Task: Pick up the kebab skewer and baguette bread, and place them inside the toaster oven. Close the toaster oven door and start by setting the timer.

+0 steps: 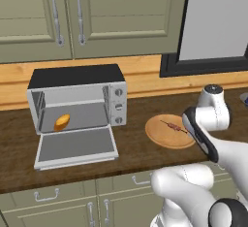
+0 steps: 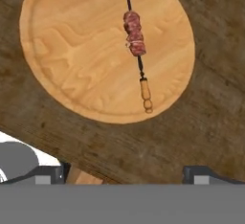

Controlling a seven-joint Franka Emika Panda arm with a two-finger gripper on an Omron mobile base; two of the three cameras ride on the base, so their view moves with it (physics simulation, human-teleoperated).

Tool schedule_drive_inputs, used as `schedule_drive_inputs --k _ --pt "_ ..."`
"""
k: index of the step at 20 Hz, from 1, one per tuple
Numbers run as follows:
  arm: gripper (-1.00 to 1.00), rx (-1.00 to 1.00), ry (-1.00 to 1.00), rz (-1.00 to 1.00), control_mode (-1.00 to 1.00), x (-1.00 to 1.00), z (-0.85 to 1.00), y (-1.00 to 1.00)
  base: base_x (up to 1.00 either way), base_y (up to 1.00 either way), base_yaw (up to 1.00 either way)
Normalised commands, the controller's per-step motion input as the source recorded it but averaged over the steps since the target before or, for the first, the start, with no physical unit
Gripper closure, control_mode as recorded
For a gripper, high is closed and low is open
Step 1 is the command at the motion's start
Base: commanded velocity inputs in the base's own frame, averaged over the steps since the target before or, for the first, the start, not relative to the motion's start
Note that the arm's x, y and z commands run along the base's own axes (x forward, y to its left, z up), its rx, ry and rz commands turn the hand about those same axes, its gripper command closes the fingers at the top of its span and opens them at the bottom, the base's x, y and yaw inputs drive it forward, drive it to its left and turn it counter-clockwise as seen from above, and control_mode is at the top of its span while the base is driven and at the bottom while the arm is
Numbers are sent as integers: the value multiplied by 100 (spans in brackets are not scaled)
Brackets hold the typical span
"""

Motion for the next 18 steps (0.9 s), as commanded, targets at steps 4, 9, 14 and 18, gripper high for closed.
schedule_drive_inputs --k 4,9,14,18 --pt "-100 0 17 0 -100 46 -41 -37 0 0 0" --pt "-100 0 14 0 -100 38 -39 -14 0 0 0" --pt "-100 0 4 0 -100 28 -21 -5 0 0 0" --pt "-100 0 2 0 -100 14 -26 -2 0 0 0"
